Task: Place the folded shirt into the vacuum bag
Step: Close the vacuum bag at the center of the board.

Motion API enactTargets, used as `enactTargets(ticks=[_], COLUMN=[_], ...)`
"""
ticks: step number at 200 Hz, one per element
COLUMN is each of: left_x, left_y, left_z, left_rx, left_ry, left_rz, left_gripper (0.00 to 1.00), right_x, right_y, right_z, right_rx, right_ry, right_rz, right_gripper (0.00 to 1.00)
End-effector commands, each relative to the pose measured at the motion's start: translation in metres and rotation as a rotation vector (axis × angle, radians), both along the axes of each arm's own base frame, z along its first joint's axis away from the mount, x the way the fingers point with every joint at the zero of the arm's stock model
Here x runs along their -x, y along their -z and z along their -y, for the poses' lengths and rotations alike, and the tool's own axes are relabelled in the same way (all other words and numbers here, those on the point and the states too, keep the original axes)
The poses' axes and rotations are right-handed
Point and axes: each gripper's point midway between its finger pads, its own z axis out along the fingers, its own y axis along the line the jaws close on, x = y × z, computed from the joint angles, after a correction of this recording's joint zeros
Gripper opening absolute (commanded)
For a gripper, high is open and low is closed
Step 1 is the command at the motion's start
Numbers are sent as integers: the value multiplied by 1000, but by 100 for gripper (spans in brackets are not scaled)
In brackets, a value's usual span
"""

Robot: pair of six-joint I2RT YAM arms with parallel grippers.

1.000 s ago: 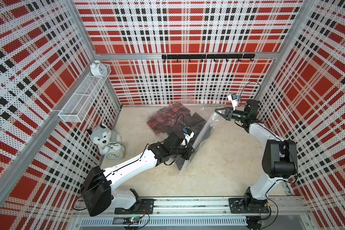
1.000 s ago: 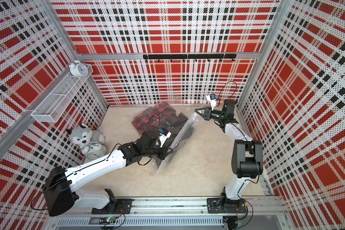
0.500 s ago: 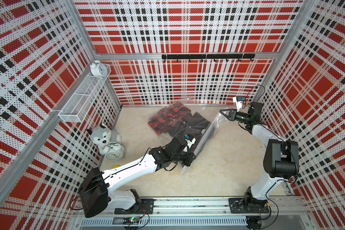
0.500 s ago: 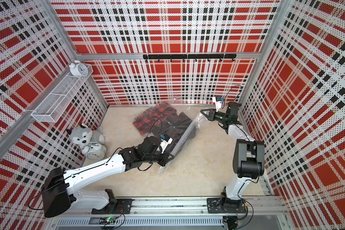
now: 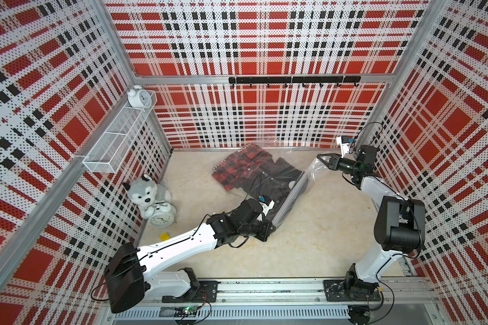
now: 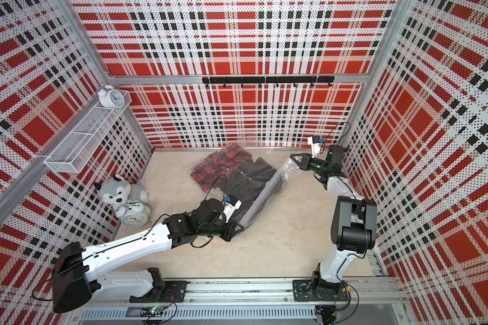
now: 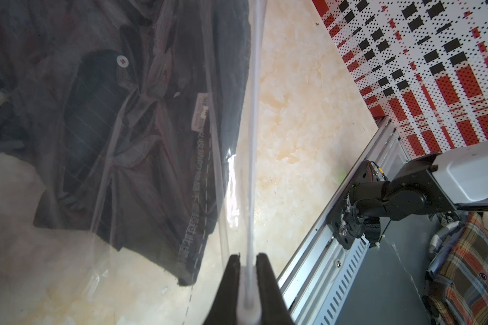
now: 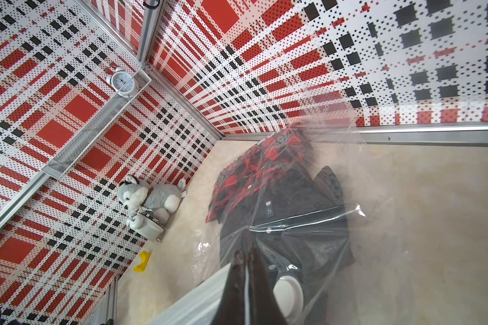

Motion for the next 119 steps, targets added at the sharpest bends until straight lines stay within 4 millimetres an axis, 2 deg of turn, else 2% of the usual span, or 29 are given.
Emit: enactTargets(ticks=[1, 66, 89, 114, 119], left_x=[81, 88, 89, 72, 67], left_y=[60, 58, 57, 43, 40], left_z=[-59, -58, -49, -26, -19], left_rx=[-266, -258, -244, -194, -182], left_ry=[91, 87, 99, 95, 96], left_rz=[-317, -318, -310, -252, -237], left_gripper=[0, 0, 0, 0, 0], right_x=[-47, -47, -45, -38, -35], right_y=[-33, -36, -35, -35, -35], right_z=[109, 110, 108, 102, 102], right_rx=[96, 78, 74, 53, 55], right_ry=[458, 462, 451, 425, 430], right_rz=[178, 180, 179, 182, 177], right_gripper=[0, 0, 0, 0, 21])
